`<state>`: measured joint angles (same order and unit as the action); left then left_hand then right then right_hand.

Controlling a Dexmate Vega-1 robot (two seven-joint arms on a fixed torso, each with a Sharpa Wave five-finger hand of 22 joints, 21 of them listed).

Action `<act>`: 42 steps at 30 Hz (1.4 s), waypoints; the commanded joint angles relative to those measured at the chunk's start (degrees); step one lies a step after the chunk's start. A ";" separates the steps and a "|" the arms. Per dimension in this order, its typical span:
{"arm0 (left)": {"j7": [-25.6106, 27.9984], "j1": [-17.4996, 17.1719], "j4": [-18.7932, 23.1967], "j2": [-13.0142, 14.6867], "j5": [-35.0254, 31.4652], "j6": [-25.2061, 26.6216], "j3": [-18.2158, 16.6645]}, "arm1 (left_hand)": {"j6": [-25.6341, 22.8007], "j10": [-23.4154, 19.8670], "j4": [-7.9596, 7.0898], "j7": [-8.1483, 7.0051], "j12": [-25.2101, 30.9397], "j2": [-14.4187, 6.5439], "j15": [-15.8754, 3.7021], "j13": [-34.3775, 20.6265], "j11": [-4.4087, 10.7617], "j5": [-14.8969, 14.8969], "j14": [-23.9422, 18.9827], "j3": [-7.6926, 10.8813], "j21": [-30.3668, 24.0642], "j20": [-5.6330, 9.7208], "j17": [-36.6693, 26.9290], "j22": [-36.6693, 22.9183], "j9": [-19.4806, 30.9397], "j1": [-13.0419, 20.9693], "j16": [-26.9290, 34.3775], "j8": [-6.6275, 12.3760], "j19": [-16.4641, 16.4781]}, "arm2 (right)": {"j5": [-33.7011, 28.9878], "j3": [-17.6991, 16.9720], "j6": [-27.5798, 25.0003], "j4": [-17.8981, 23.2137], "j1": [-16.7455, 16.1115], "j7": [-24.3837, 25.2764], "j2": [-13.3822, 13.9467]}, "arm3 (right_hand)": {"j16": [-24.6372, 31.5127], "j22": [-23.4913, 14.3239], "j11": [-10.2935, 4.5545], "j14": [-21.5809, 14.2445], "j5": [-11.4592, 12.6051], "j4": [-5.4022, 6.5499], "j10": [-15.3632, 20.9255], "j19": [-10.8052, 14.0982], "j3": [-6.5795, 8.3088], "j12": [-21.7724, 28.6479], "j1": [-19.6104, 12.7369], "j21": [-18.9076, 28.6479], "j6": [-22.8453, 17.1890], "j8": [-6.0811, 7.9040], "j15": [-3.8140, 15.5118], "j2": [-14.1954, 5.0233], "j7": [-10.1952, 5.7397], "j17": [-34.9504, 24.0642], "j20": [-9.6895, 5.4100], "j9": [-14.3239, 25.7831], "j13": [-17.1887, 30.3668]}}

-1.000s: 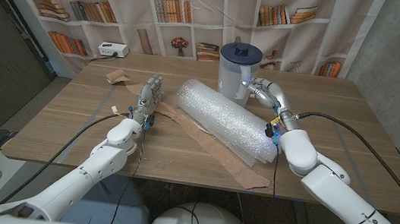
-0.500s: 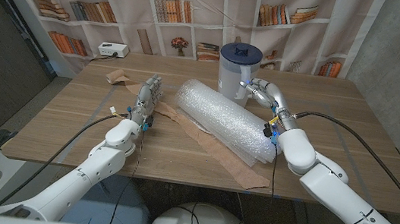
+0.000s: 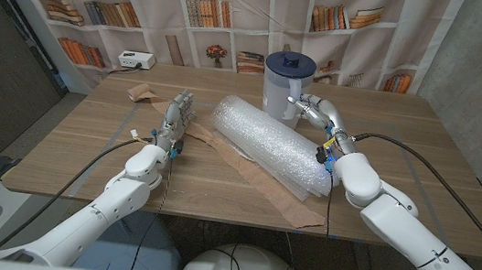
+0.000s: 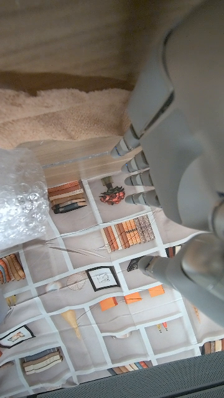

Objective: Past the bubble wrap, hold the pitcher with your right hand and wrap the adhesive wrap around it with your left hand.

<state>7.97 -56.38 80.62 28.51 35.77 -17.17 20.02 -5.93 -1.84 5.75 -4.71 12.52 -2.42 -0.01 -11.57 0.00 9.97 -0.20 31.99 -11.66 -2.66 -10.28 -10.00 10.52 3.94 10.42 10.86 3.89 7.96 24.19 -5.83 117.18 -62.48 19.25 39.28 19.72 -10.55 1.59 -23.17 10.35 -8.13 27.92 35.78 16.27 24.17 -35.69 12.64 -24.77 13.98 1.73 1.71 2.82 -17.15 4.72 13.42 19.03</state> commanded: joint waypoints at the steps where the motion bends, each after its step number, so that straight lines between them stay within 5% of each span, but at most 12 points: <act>1: 0.27 -0.11 -0.20 -0.18 0.04 0.11 0.01 | -0.59 -0.63 0.18 0.09 0.25 -0.63 0.43 -0.25 0.08 0.19 0.13 -0.17 0.18 0.05 -0.06 -0.27 0.16 0.01 0.25 0.09 0.19 | 4.96 -0.58 1.76 -2.20 0.93 -2.54 -0.68 | 0.53 -0.16 -0.19 -0.75 -0.27 0.07 0.25 0.39 -0.05 0.32 -0.39 0.15 -0.39 0.50 0.02 -0.43 -0.68 -0.34 0.19 0.19 0.21; 14: 0.94 -0.39 0.26 -0.25 -0.15 0.74 0.25 | -0.65 -0.58 0.18 0.15 0.23 -0.66 0.45 -0.26 0.08 0.19 0.16 -0.20 0.19 0.04 -0.06 -0.27 0.16 0.00 0.24 0.10 0.18 | 6.71 -0.64 3.46 -3.17 1.32 -2.97 -0.44 | 1.07 -0.24 -0.99 -1.30 -0.23 -0.16 1.27 0.89 -0.17 0.90 -0.96 0.34 -2.07 1.33 0.40 -0.55 -2.19 -1.14 0.23 0.53 0.54; 24: 1.18 -0.70 1.01 -0.08 -0.32 1.08 0.40 | -0.65 -0.63 0.17 0.12 0.25 -0.69 0.45 -0.26 0.06 0.19 0.13 -0.21 0.20 0.06 -0.07 -0.27 0.16 0.00 0.26 0.10 0.17 | 6.88 -0.26 4.63 -3.81 1.51 -3.40 -0.31 | 1.00 -0.29 -1.21 -0.71 0.06 -1.53 0.92 0.63 -0.08 0.90 -3.68 0.21 -1.61 1.54 1.13 0.66 -3.09 -1.75 -0.07 0.85 0.85; 27: 1.34 -1.02 1.46 0.08 -0.32 1.21 0.36 | -0.60 -0.63 0.17 0.13 0.25 -0.70 0.45 -0.26 0.08 0.19 0.14 -0.22 0.21 0.05 -0.07 -0.27 0.16 0.00 0.25 0.08 0.16 | 9.21 -0.62 4.88 -4.16 1.17 -4.24 -0.70 | 1.08 -0.35 -2.86 -0.02 0.21 -1.22 0.21 -0.55 0.11 0.44 -5.04 -0.20 -2.90 2.18 0.64 0.16 -5.98 -2.53 0.87 1.03 0.78; 31: 1.55 -1.43 1.85 0.20 -0.26 1.25 0.24 | -0.64 -0.47 0.17 0.15 0.18 -0.71 0.43 -0.26 0.04 0.19 0.17 -0.23 0.21 0.02 -0.07 -0.27 0.16 0.00 0.24 0.10 0.17 | 10.57 -0.78 5.10 -4.19 1.01 -4.84 -0.64 | 1.05 -0.34 -4.83 0.73 0.16 -0.88 1.65 -1.64 -0.06 0.60 -5.45 -0.53 -4.78 2.84 -0.42 -0.04 -7.12 -3.07 1.74 0.90 0.43; 42: 1.98 -2.49 2.82 0.59 -0.19 1.22 -0.07 | -0.66 -0.51 0.17 0.20 0.20 -0.72 0.47 -0.26 -0.02 0.19 0.19 -0.26 0.22 0.05 -0.07 -0.28 0.16 -0.01 0.24 0.10 0.14 | 13.56 -0.66 5.78 -4.44 0.91 -6.34 -0.57 | 0.56 -0.34 -5.95 2.74 0.14 -0.41 0.75 -3.29 -0.38 -0.61 -5.90 -0.81 -8.76 4.27 -1.00 -0.75 -7.88 -3.73 2.17 0.67 -0.16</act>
<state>9.51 -57.97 82.55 28.75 35.52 -16.04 20.25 -6.15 -1.84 5.75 -4.50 12.52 -2.65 -0.01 -11.57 0.00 9.97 -0.20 31.99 -11.33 -2.66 -10.26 -10.00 10.53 3.71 10.42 10.86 3.89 18.96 23.53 -0.80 113.05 -61.40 14.24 38.64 20.37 -10.81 -4.13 -20.66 10.35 -8.83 28.72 32.79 15.89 23.68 -41.11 11.80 -33.19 17.85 0.72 1.10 -4.92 -20.62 7.06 14.07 18.81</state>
